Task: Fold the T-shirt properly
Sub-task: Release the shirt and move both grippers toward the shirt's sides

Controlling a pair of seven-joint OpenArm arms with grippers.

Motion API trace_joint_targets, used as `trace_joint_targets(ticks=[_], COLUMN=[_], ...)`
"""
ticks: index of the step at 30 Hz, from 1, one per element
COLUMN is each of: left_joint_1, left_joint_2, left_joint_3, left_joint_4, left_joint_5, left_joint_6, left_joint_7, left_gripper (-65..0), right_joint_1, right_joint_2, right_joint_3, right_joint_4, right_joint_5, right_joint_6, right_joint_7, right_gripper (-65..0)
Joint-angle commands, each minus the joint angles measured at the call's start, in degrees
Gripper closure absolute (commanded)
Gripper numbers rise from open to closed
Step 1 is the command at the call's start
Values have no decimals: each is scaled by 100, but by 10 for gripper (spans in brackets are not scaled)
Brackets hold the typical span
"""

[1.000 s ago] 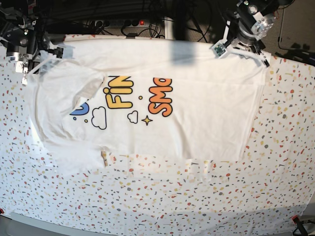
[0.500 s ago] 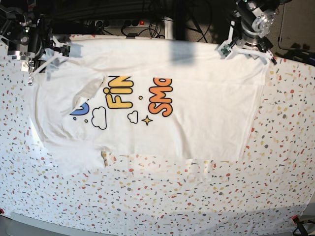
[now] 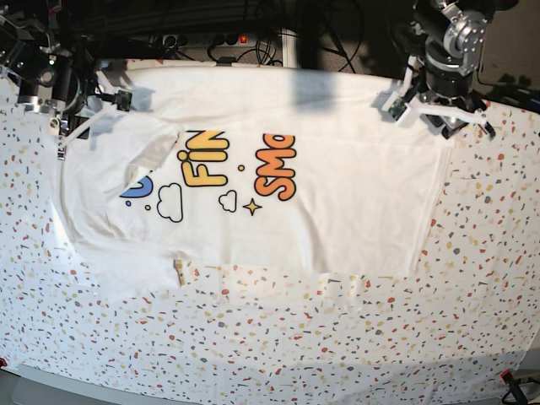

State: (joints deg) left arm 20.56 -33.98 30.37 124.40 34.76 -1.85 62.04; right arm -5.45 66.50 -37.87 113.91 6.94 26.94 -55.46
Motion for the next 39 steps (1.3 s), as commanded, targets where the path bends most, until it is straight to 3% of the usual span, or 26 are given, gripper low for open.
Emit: trace_joint_targets(ticks=[1,7,13,21,28,34,39], left_joint_1=[-136,-929,-1659,-2483,-3348,-4229,-4972], left_joint_2=[-48,-48,-48,-46,0,81,535], left_joint_3=[-33,-33,-33,-33,-33,-33,-33], left_joint_4=[125,120,33,-785,-1932,-2983,-4122], left_joint_5=[120,-723,-1650,-1991,-2341,-2804,-3497], left_joint_6=[122,142,142,140,140,118,-138], left_joint_7=[-122,-413,-1189,-1274,-1379,-1401,-1668], left_gripper=[-177,-176,-176,-176,-176,-176,-176], right_joint_1=[164,717,1156,1425,1808,2074,2197], right_joint_2=[59,-422,-960,-1078,-1185,-1694,-2164], right_joint_3=[76,76,79,79,79,79,79], right_joint_4=[74,72,-85,-717,-914,-1231,-1462], right_joint_5=[-22,96,-236,-699,-697,-691,-697], right_joint_6=[-46,-127,-704,-1178,-1217,-1274,-1274], right_joint_7=[26,170,256,254,256,299,302], right_gripper=[-304,-304,-304,-304,-304,-304,-304])
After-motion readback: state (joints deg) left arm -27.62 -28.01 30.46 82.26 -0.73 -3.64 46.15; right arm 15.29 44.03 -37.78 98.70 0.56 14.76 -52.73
